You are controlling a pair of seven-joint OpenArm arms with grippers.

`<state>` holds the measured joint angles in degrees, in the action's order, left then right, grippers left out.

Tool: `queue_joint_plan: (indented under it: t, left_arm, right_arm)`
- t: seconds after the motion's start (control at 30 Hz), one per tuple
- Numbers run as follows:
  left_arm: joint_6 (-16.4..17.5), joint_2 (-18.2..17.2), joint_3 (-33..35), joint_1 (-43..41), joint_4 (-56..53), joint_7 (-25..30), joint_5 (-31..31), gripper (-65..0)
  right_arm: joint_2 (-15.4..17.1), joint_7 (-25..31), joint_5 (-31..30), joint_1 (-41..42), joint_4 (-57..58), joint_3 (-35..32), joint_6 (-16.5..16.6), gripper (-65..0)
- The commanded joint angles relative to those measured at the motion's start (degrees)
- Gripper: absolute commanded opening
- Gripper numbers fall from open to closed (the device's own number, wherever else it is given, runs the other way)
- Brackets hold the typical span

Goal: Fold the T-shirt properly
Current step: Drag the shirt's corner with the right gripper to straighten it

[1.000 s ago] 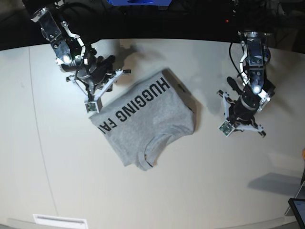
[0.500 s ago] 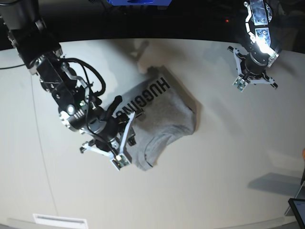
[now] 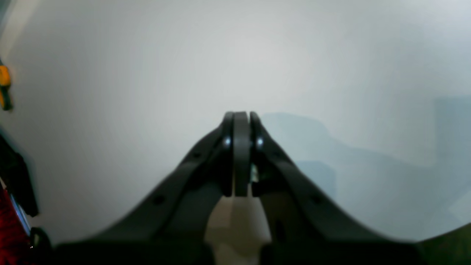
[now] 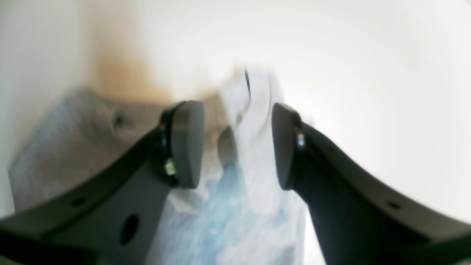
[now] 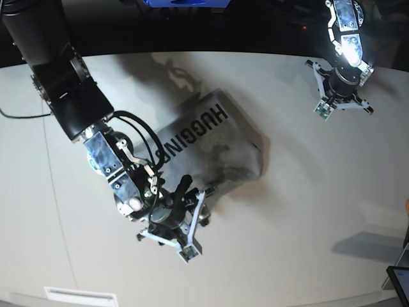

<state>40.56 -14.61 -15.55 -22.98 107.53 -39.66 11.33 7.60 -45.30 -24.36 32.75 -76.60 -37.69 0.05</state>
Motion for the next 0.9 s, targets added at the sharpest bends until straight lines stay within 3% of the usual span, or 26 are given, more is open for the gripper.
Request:
queue_joint_plan:
  t: [0.0,0.13,0.37,0.57,0.73,0.87]
  left_arm:
    - [-0.56,-0.73,-0.23,0.17,1.09,0.41,-0.12,-64.8]
    - [-0.56,-0.73,-0.23,0.17,0.91,0.41,-0.12,-64.8]
    - [-0.56,-0.73,-0.05,0.17,0.74,0.32,-0.12,-64.8]
    - [-0.56,0.33,-0.4,0.08,0.65,0.32,-0.12,-64.8]
    - [-0.56,0.41,-0.05,0.08,0.56,0.32,-0.12,-64.8]
    - [-0.56,0.5,0.03,0.43,0.56,0.32,-0.12,-64.8]
  right_arm:
    - [0.1,1.56,0.32,2.28,1.48,0.37,0.87,-33.4]
    - [-1.31,4.9,0.4,3.51,8.6,0.73,7.2,-30.9]
    - [-2.98,9.56,0.4,6.76,19.32,0.37,7.37,-29.5]
    - [-3.16,12.55,0.4,9.05,23.72,0.29,7.37,-16.4]
    - [-3.24,13.78,0.4,9.05,26.8,0.29,8.08,-16.4]
    - [-4.3,13.69,0.4,8.96,28.29,0.37,12.74,-23.1]
